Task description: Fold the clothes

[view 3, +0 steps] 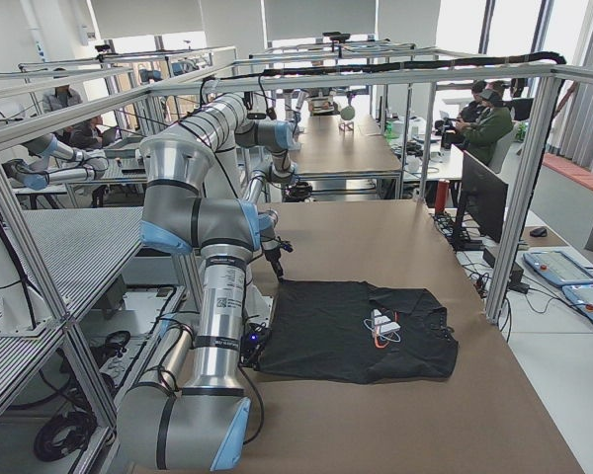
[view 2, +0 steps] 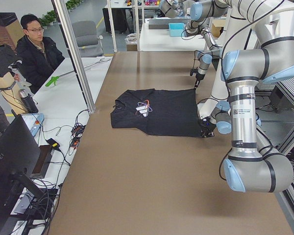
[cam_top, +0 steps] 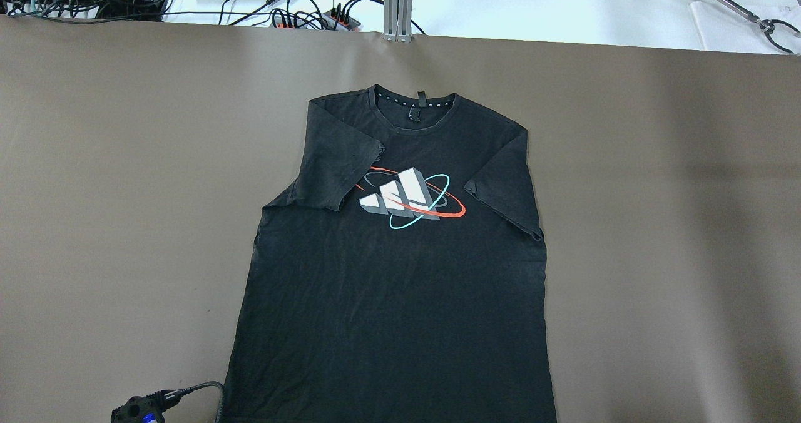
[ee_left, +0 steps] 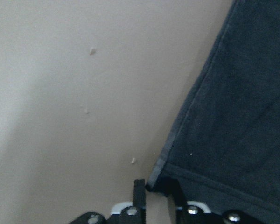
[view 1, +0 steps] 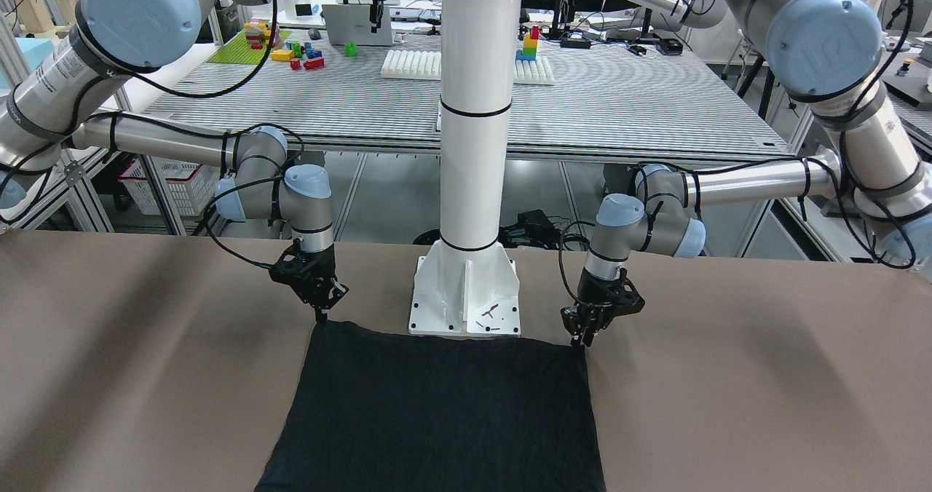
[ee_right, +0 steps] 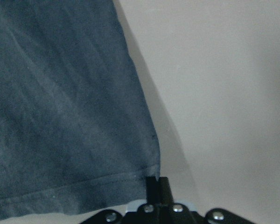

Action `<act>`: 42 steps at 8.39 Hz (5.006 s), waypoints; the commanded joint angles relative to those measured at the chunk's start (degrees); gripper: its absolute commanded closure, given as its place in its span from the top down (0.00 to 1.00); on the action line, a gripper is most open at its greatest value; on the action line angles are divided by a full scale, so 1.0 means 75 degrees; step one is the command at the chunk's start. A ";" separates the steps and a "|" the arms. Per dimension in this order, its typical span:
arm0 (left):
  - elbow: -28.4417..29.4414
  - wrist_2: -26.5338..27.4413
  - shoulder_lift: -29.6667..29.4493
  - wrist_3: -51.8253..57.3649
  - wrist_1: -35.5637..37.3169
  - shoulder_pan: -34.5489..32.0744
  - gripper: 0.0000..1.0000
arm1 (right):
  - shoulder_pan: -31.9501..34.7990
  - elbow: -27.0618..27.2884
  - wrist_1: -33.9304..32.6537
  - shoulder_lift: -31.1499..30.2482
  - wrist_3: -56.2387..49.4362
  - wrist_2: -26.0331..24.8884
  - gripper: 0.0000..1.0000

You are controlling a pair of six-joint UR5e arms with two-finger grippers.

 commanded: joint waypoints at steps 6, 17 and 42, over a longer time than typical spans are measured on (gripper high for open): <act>-0.1345 -0.0312 0.0371 -0.0011 0.0093 -0.0072 0.00 | 0.0082 0.1012 -0.0023 -0.0572 -0.0105 0.0035 0.00; 0.0816 -0.4202 -0.2075 0.3656 0.0175 -0.5706 0.00 | 0.6265 -0.0599 -0.2238 0.2508 -0.6100 0.3972 0.00; 0.7181 -0.4239 -0.6086 0.4606 -0.1486 -0.7444 0.08 | 0.8203 -0.7257 -0.0105 0.6539 -0.6134 0.3505 0.00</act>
